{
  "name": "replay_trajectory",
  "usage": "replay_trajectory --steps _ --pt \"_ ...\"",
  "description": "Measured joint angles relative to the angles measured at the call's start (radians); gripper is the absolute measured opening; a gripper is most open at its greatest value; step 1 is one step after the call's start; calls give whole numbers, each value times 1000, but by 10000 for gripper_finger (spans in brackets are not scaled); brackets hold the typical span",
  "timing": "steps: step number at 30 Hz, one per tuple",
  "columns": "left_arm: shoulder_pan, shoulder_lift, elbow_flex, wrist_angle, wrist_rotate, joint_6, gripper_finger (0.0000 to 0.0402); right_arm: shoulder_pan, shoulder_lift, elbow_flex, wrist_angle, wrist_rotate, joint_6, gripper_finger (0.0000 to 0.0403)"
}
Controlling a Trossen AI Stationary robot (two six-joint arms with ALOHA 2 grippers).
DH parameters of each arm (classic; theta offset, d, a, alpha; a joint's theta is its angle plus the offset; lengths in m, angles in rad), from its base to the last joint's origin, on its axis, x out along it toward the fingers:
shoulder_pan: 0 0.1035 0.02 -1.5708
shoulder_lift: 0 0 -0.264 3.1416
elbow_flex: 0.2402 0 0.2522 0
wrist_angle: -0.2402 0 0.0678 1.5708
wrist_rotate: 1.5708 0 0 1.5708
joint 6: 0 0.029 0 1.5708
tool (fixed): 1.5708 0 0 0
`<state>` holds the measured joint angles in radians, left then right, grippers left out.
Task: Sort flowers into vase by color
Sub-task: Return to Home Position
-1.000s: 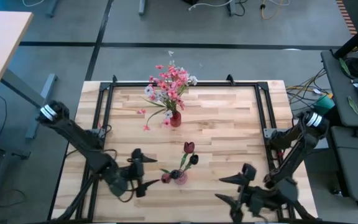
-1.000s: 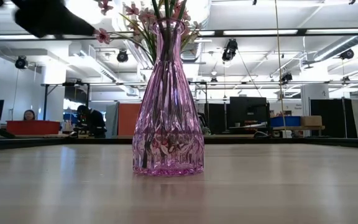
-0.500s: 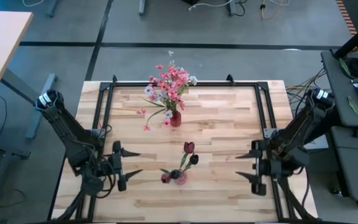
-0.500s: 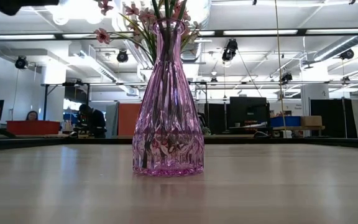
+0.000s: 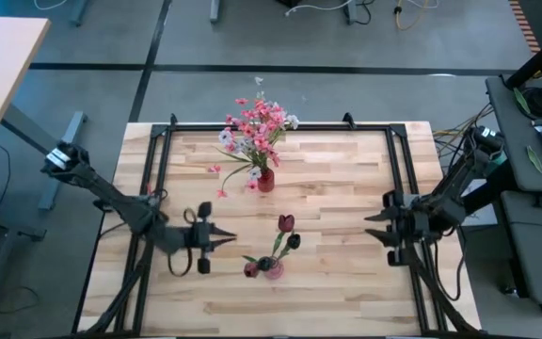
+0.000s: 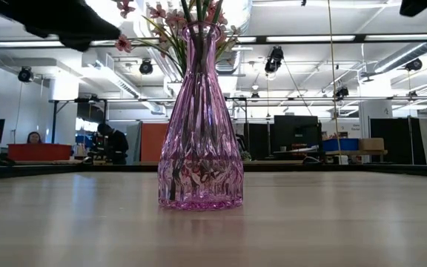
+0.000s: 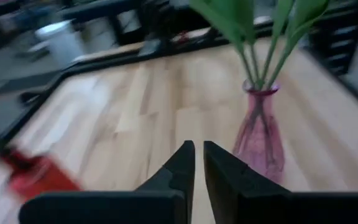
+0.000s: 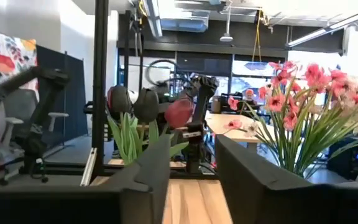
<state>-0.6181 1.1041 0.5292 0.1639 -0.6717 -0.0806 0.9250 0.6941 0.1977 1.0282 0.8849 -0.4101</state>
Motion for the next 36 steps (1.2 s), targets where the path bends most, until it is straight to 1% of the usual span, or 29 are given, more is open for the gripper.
replay_trajectory --steps 2,3,5,7,12,17,20,23,25,28,31,36 --pt "78 -33 -52 88 133 55 16 -16 -25 -24 1 -21 24 99" --pt "113 -55 -78 109 181 62 10 -21 -32 -31 1 -24 35 88" --pt "169 -102 -134 130 261 65 3 -23 -35 -42 1 -29 55 66" --pt "210 -157 -191 156 297 70 3 -23 -30 -50 -1 -29 63 46" --pt "271 -326 -329 207 298 82 1 -28 -31 -63 -1 -21 59 13" --pt "300 -480 -456 311 297 114 0 -74 -32 -75 0 -26 61 9" --pt "323 -559 -516 352 299 141 0 -124 -32 -88 -1 -79 85 9" --pt "354 -618 -514 280 298 150 0 -181 -32 -91 -1 -166 114 9" --pt "371 -644 -512 269 301 168 0 -214 -32 -93 -3 -208 123 9" --pt "388 -686 -511 257 329 211 0 -245 -34 -97 -3 -213 109 9" --pt "401 -725 -511 220 349 218 0 -262 -53 -108 -5 -212 100 9" --pt "402 -800 -511 123 373 206 0 -260 -132 -175 -6 -212 104 9"
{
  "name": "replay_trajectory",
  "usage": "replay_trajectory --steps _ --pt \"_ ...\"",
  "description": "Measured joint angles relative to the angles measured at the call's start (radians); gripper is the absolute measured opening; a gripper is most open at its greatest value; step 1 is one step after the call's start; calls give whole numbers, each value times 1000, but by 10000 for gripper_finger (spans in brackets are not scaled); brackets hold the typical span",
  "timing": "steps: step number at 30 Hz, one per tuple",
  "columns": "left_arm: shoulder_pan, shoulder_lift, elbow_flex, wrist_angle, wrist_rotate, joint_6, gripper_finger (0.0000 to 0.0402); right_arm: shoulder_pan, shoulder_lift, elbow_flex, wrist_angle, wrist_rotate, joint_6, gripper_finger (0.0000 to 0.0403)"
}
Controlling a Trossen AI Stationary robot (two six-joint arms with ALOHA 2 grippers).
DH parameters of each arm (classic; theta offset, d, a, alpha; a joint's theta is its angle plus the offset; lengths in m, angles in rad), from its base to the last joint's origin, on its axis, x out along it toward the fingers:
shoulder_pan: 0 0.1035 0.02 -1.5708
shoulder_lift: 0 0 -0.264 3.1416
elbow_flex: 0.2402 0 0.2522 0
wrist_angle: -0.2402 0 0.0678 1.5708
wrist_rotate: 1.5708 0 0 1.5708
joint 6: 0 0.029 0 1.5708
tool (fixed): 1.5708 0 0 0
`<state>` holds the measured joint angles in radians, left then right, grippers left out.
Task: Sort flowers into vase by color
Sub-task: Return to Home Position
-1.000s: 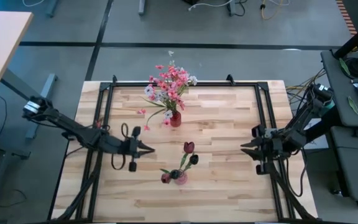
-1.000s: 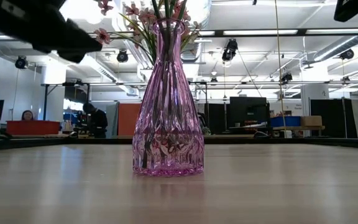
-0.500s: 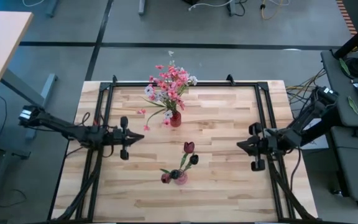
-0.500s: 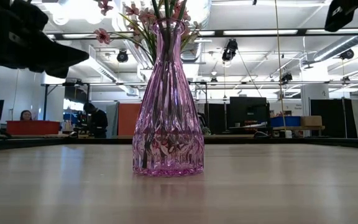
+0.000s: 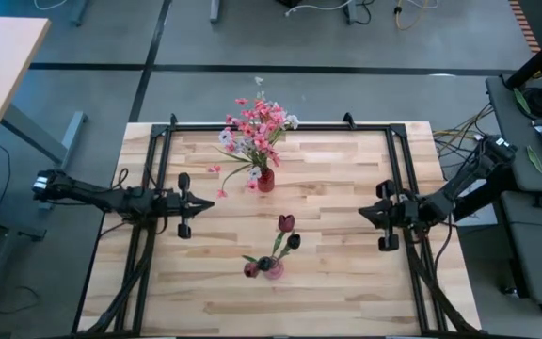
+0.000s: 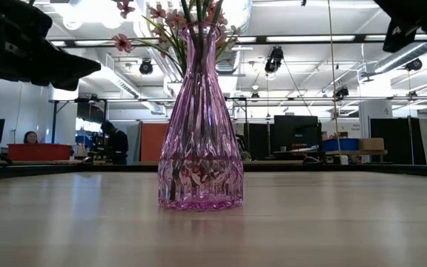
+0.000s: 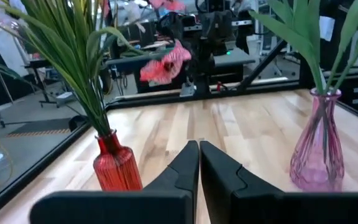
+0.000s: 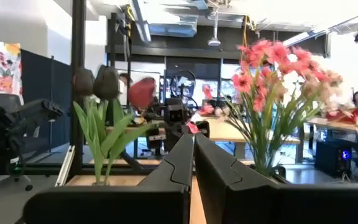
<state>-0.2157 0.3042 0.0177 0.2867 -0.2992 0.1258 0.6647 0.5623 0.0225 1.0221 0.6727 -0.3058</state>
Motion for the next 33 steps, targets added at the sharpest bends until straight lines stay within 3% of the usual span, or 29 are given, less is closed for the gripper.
replay_trajectory --steps 7,13,18,28,33 --pt "0 -137 0 -38 57 41 0 0 -193 -11 -151 18 -1 9" --pt "0 -293 0 -194 52 61 0 0 -385 -11 -322 23 -31 9" --pt "2 -295 1 -241 56 42 0 0 -552 -11 -530 28 -11 9" --pt "2 -293 2 -251 32 99 0 0 -557 -12 -752 34 7 9" --pt "2 -287 2 -249 29 98 0 0 -555 -12 -749 34 51 9"
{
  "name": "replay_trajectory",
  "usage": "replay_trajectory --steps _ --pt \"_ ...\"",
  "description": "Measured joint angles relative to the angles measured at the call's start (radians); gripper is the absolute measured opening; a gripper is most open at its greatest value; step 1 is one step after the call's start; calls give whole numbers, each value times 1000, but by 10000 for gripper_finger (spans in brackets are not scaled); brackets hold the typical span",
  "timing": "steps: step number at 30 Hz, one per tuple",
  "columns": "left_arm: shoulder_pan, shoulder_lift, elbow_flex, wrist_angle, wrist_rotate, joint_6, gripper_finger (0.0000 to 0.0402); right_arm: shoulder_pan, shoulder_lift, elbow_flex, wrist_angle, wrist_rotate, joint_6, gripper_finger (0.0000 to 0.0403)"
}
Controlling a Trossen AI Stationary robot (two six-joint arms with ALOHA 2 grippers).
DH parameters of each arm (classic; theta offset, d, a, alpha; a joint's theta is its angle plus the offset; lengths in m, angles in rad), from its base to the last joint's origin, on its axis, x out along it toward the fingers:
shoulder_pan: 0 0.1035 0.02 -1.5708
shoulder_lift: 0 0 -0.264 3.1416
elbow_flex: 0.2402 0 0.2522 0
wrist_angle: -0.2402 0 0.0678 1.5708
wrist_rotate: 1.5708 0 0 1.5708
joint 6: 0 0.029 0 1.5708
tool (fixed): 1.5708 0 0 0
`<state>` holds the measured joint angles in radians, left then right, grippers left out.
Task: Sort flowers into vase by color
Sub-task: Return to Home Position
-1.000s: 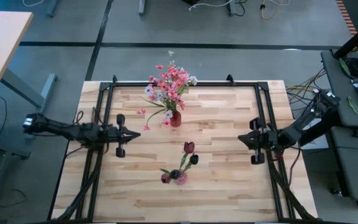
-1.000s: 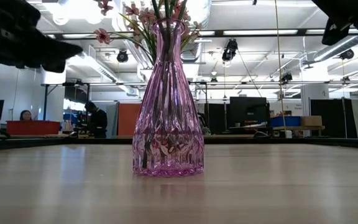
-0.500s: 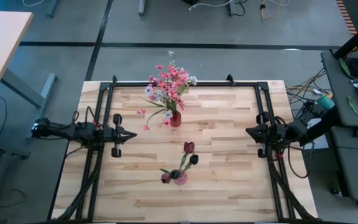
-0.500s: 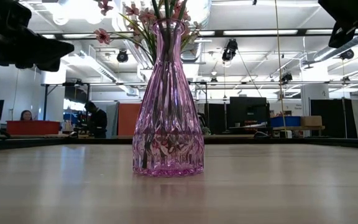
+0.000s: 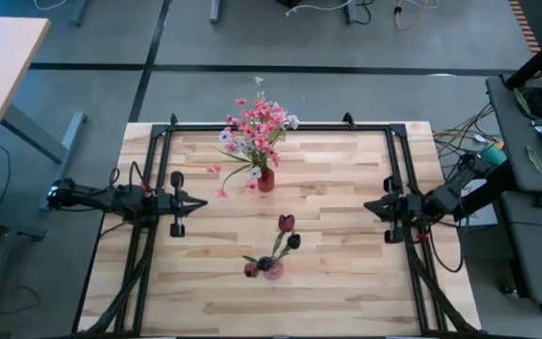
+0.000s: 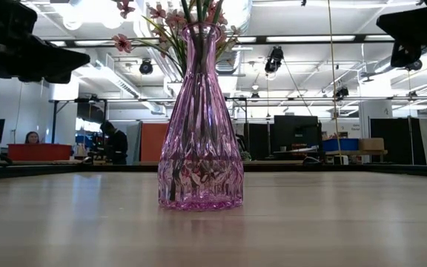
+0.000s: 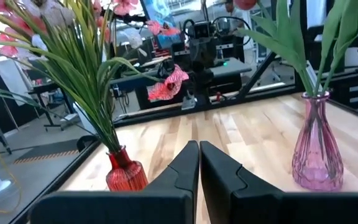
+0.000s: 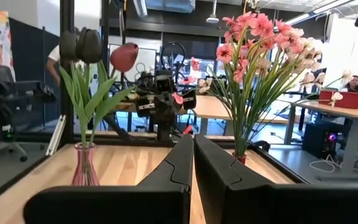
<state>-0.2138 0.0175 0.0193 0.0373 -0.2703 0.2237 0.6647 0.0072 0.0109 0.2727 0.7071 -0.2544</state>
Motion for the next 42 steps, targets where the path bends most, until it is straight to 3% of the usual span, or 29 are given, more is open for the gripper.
replay_trajectory --steps 42 --pt "0 97 0 0 0 -1 0 0 36 0 -7 0 -7 9"
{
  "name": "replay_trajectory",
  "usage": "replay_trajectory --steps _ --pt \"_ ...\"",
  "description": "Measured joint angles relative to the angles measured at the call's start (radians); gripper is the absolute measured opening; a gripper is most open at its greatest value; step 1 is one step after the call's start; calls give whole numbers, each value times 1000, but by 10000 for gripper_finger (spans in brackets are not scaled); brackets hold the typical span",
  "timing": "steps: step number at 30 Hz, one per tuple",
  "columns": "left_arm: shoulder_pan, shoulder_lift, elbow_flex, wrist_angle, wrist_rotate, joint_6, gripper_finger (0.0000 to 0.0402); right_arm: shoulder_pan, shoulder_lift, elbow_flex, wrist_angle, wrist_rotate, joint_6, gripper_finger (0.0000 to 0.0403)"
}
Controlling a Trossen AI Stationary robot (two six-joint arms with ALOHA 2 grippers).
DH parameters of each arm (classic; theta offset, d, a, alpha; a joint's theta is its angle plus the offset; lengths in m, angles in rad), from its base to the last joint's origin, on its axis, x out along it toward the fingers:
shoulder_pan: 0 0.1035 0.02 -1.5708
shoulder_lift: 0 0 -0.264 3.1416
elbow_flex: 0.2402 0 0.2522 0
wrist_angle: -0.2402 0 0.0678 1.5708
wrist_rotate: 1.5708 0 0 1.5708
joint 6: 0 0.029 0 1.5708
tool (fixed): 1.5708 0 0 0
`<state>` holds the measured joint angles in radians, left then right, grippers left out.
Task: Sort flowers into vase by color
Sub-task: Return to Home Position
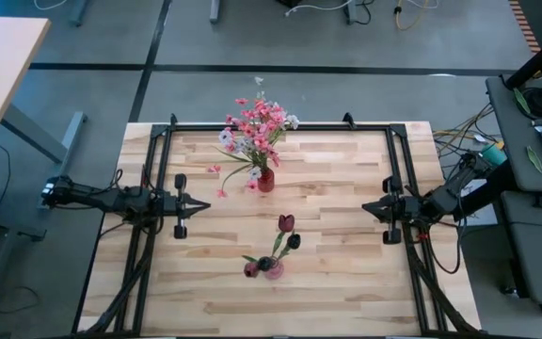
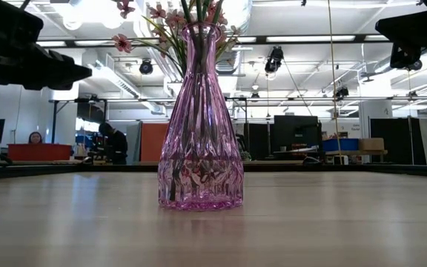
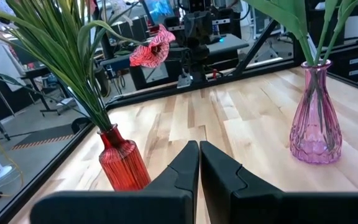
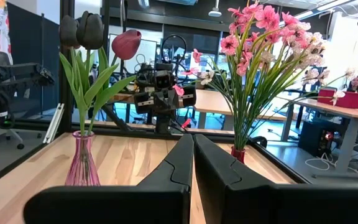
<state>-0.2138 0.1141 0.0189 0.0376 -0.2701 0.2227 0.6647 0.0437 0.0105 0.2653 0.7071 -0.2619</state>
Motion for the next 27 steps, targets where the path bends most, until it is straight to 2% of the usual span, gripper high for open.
replay_trajectory --steps 27 --pt "0 64 0 0 0 0 0 0 0 0 0 0 0 9"
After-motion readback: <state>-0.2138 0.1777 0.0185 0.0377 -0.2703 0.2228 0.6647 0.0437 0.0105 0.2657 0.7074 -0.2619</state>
